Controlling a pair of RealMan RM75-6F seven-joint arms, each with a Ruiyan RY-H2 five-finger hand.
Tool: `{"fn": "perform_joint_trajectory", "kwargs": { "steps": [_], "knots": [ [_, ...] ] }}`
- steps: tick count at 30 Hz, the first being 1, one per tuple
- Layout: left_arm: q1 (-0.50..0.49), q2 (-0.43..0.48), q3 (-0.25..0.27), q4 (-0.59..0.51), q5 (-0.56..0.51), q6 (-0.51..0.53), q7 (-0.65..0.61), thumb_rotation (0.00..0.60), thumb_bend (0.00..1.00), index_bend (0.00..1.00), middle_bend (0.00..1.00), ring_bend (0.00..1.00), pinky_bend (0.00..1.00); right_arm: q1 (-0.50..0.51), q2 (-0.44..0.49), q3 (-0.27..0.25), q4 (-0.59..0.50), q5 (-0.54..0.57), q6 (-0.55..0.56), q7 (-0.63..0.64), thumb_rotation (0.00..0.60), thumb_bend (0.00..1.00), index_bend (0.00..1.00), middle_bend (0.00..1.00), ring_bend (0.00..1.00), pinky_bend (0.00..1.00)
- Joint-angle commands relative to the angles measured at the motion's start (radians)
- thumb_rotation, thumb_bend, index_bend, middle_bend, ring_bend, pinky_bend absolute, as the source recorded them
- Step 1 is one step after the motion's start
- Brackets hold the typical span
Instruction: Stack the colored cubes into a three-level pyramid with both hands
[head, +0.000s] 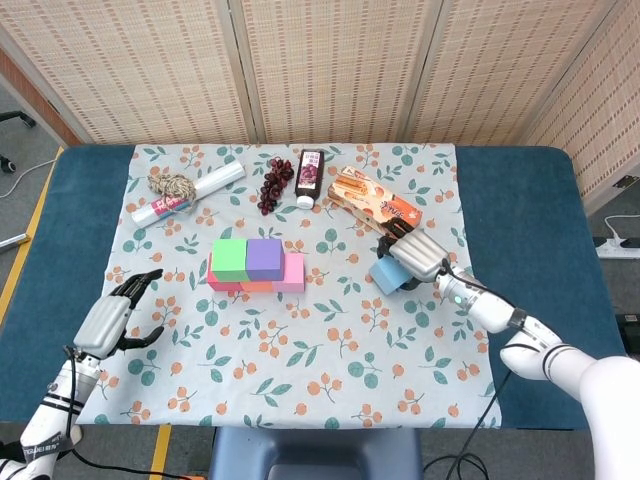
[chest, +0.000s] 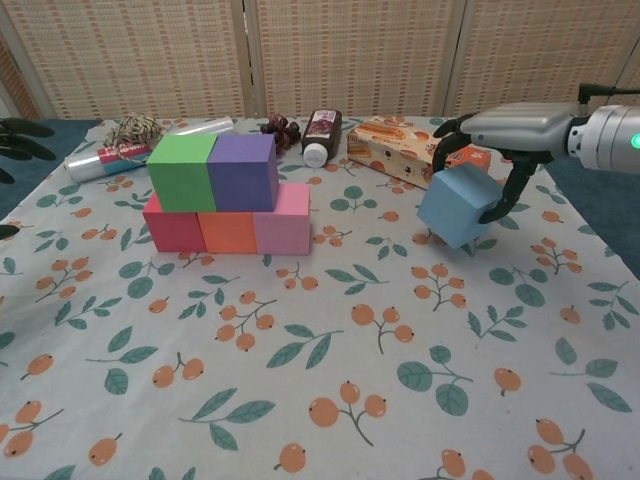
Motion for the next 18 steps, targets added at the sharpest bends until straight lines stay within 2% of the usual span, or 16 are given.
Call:
{"fn": "perform_joint_trajectory", "kwargs": {
  "steps": [1,6,9,13,18],
  "knots": [
    [0.002,0.002,0.002,-0.004,0.003,0.002,0.007,0.6,0.3,0.07,0.13,0.1,0.21,0.01,0.101,0.057,-0.166,0.044,0.022,-0.019,0.6,0.07,0.43,0.26,0.05,0.0],
    [0.005,0.004,0.001,-0.017,0.007,0.011,0.032,0.6,0.3,0.07,0.13,0.1,0.21,0.037,0.227,0.133,-0.414,0.112,-0.002,-0.107,0.6,0.07,0.38,0.28,0.07,0.0],
    [0.006,0.004,0.002,-0.026,0.009,0.014,0.042,0.6,0.3,0.07,0.13,0.1,0.21,0.067,0.265,0.178,-0.514,0.155,-0.038,-0.146,0.6,0.07,0.38,0.28,0.08,0.0],
    [0.007,0.006,0.005,-0.034,0.009,0.011,0.054,0.6,0.3,0.07,0.13,0.1,0.21,0.12,0.268,0.232,-0.573,0.218,-0.096,-0.203,0.6,0.08,0.37,0.28,0.08,0.0],
    [0.006,0.004,0.003,-0.035,0.0,0.002,0.056,0.6,0.3,0.07,0.13,0.1,0.21,0.205,0.216,0.289,-0.561,0.315,-0.183,-0.274,0.6,0.09,0.35,0.28,0.08,0.0]
  ]
}}
